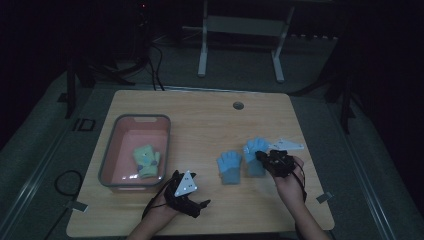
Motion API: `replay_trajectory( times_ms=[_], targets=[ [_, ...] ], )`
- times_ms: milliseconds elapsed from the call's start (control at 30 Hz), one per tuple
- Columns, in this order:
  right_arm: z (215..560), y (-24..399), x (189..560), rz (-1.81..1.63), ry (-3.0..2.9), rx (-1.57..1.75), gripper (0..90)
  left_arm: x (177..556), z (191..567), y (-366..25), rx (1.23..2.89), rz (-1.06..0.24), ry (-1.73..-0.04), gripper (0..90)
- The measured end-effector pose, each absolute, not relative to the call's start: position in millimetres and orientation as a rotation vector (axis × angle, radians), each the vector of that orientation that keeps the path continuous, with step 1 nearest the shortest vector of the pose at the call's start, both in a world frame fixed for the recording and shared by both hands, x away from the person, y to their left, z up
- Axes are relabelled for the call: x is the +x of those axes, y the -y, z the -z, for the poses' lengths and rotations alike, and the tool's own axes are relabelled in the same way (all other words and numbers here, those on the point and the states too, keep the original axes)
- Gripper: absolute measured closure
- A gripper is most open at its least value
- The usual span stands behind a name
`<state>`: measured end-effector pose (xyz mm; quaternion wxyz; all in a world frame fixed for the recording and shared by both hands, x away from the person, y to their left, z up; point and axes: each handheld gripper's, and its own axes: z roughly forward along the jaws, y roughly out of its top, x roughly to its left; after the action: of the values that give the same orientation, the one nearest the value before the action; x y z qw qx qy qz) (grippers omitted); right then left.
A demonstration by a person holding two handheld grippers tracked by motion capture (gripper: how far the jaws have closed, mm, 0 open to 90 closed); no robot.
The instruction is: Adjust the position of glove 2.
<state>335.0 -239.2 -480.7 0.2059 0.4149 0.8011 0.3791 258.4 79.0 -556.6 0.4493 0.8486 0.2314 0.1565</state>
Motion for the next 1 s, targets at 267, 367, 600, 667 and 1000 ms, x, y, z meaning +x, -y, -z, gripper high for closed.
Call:
replay_trajectory(
  times_ms=[267, 367, 600, 667, 1000],
  targets=[
    [467.6, 197.9, 333.5, -1.145, -2.264, 1.129, 86.6, 257.2, 555.2, -79.1, 2.098, -0.394, -0.565, 2.1],
    [465.1, 186.0, 330.8, -1.167, -2.282, 1.109, 86.6, 256.8, 555.3, -78.9, 2.103, -0.394, -0.559, 2.1],
    [477.5, 175.3, 328.8, -1.176, -2.326, 1.139, 86.6, 256.1, 554.7, -78.5, 2.100, -0.397, -0.553, 2.1],
    [484.0, 174.2, 329.5, -1.169, -2.340, 1.148, 86.5, 256.3, 554.7, -78.6, 2.098, -0.393, -0.554, 2.1],
    [507.1, 175.5, 336.1, -1.120, -2.392, 1.194, 86.4, 255.2, 554.8, -76.7, 2.108, -0.394, -0.544, 2.1]
  ],
)
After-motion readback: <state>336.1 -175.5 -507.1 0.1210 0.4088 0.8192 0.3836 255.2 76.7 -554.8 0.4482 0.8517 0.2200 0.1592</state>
